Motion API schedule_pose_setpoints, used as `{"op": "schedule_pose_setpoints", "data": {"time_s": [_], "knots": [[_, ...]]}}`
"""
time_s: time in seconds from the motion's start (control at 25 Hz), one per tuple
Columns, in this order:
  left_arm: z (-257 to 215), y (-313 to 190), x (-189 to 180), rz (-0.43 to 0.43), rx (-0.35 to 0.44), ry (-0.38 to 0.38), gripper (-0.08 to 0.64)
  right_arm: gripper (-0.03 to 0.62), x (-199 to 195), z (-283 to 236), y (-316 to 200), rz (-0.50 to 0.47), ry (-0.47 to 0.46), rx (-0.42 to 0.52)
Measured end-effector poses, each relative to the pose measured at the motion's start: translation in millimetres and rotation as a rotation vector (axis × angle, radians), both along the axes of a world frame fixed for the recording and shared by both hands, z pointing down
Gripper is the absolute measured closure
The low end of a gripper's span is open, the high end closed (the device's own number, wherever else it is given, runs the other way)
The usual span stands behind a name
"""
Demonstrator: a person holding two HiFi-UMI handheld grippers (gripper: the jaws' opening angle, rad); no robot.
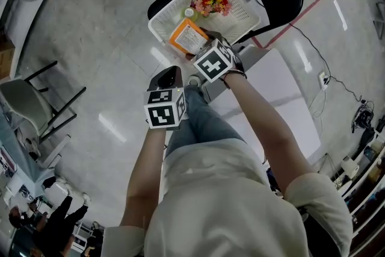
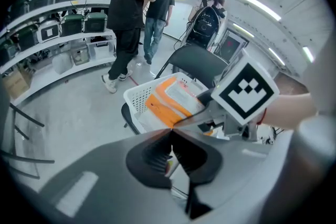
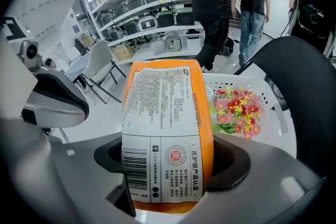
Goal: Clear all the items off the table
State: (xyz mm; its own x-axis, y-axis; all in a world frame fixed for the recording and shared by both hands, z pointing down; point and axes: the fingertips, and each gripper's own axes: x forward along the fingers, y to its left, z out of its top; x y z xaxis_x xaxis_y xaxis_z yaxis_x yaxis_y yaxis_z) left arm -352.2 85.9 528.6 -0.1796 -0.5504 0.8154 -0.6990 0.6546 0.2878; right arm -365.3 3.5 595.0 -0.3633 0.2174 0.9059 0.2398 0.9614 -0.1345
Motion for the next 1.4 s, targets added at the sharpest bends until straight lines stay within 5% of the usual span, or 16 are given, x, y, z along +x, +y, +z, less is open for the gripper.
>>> {"op": "schedule_pose_setpoints", "data": {"time_s": [0.12,0.76,1.04,1.4], "knots": [[-1,3,0,-0.008,0.002,-0.001,0.552,0.135,1,1,1,0.022,-0.013,-0.005],[-8,8,2,-0.011,0.011,-0.012,0.552,0.155,5,-14,9,0.041,-0.049,-0.007],[-17,4,2,0.001,0.028,-0.029,0.552,0.350,8,-41,-2,0.167,-0.131,0.008],[-28,-5,5,0.038,0.046,-0.047,0.552,0.438,21,-60,-13,0.234,-0.162,0.039]]}}
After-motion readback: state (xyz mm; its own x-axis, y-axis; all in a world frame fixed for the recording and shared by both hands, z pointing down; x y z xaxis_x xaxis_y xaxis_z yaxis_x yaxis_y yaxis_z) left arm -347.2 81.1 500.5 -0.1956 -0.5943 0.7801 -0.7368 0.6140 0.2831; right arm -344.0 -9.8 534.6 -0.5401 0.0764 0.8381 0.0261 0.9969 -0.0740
